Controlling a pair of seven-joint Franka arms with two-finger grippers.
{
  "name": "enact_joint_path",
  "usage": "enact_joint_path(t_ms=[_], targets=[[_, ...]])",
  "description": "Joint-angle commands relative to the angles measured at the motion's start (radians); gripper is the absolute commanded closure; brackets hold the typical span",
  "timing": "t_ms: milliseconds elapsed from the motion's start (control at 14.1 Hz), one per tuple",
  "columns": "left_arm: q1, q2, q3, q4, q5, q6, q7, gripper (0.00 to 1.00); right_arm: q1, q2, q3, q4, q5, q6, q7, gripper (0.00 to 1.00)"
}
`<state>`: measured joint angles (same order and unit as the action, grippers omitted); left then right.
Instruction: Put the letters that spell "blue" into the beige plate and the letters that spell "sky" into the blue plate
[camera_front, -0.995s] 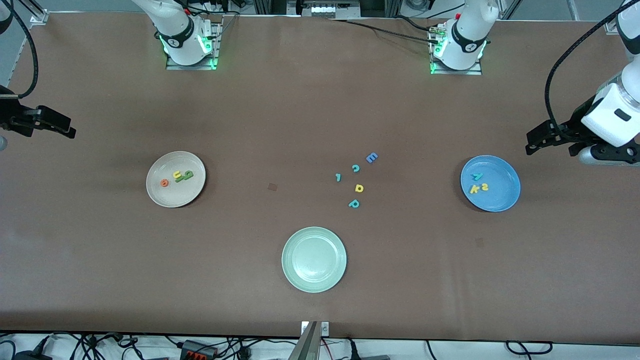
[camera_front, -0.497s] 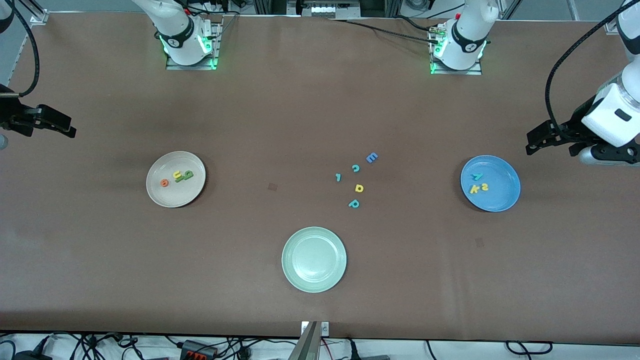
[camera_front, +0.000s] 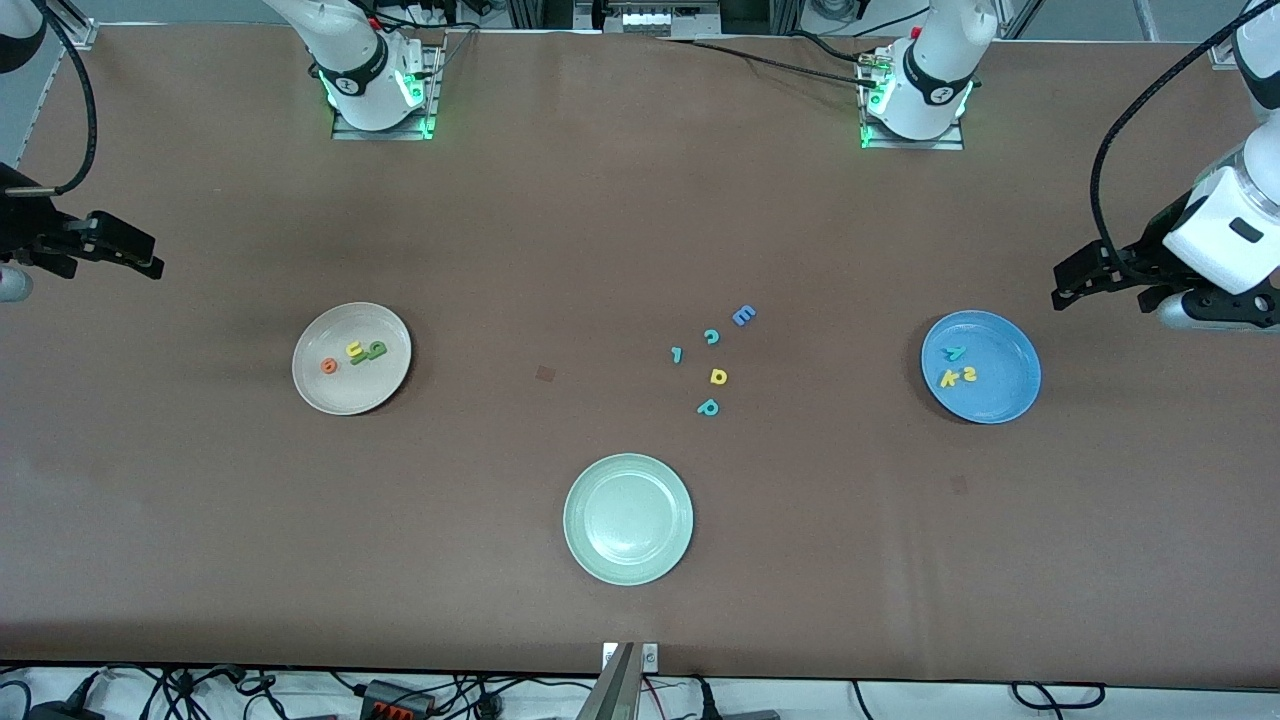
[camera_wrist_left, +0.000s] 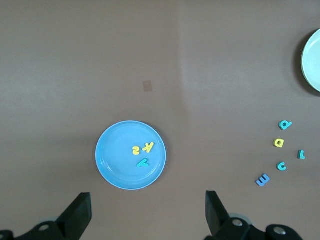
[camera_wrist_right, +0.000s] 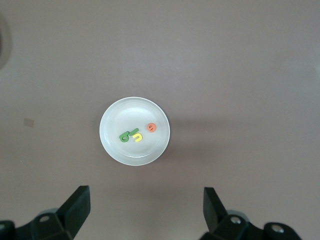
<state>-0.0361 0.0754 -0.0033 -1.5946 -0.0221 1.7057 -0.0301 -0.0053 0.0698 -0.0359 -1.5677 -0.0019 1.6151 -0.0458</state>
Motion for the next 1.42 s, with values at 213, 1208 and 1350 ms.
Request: enact_joint_path(t_ms=[213, 1208, 1350], targets=[[0.002, 0.015, 0.002, 0.028, -0.007, -0.009, 0.026, 0.00, -0.001, -0.038, 0.001, -0.032, -0.013, 0.011, 0.000, 0.00], [0.002, 0.015, 0.005, 0.028, -0.007, -0.009, 0.027, 0.00, -0.007, -0.084, -0.004, -0.101, -0.016, 0.055, -0.003, 0.00], [0.002, 0.015, 0.005, 0.028, -0.007, -0.009, 0.027, 0.00, -0.007, -0.081, -0.004, -0.101, -0.016, 0.059, -0.003, 0.00]])
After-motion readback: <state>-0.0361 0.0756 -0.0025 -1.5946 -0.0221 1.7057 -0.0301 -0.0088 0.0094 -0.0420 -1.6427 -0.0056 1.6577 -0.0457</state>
